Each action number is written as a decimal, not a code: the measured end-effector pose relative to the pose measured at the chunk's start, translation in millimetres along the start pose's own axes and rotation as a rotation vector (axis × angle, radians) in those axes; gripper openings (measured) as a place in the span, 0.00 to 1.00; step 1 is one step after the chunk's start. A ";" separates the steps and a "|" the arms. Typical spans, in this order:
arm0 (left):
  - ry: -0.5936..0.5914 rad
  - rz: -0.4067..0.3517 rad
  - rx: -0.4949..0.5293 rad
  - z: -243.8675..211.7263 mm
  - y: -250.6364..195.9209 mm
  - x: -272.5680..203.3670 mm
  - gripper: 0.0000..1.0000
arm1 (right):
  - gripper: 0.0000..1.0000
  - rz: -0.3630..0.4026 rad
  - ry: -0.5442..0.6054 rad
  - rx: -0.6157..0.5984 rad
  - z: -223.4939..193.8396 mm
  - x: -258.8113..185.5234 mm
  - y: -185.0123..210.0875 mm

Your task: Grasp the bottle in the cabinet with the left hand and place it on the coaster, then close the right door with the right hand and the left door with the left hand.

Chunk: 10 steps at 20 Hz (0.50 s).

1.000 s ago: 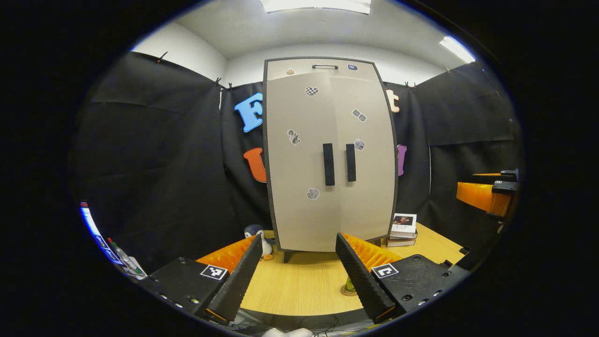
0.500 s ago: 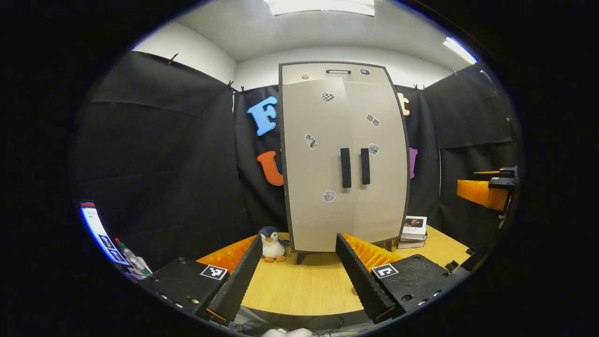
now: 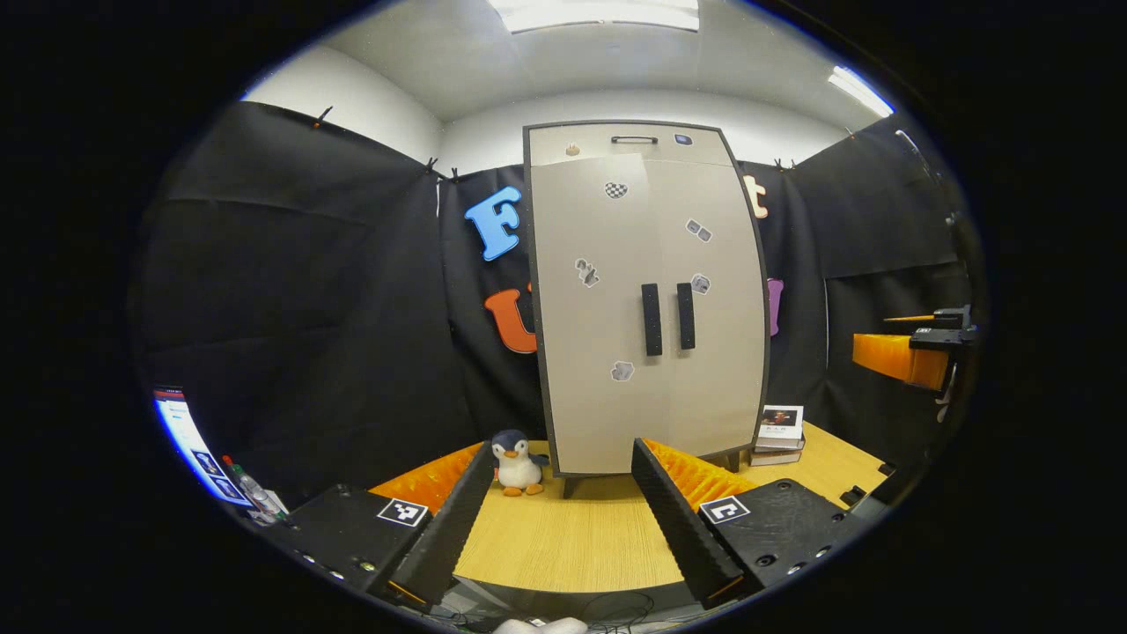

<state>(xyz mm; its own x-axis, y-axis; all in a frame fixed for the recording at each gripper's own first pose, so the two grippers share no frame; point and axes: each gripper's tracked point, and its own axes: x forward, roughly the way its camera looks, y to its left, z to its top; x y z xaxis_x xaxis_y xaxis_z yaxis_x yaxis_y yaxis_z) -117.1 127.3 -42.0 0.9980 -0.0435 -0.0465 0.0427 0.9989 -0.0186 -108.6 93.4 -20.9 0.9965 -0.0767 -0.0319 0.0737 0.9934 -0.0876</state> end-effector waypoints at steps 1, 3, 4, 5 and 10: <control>-0.001 -0.001 0.001 -0.5 -0.4 -1.0 0.96 | 0.99 -0.002 -0.005 -0.002 1.7 -1.0 -0.1; 0.000 -0.003 0.003 -1.5 0.3 -1.9 0.96 | 1.00 -0.005 -0.014 -0.006 3.4 -4.0 0.0; 0.002 -0.004 0.002 -2.0 -0.9 -2.6 0.96 | 0.99 -0.005 -0.018 -0.008 3.4 -4.4 1.0; 0.002 -0.005 0.000 -3.0 -0.6 -3.1 0.96 | 1.00 -0.003 -0.018 -0.010 3.1 -5.3 1.9; -0.005 -0.004 -0.004 -1.3 2.3 -4.0 0.96 | 1.00 -0.002 -0.016 -0.010 0.7 -8.2 3.7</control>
<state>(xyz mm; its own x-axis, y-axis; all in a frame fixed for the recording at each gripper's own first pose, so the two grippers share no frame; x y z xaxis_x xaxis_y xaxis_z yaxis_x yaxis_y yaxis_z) -121.0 129.7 -43.2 0.9980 -0.0476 -0.0418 0.0467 0.9986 -0.0229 -116.5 97.7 -20.3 0.9969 -0.0775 -0.0159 0.0756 0.9924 -0.0972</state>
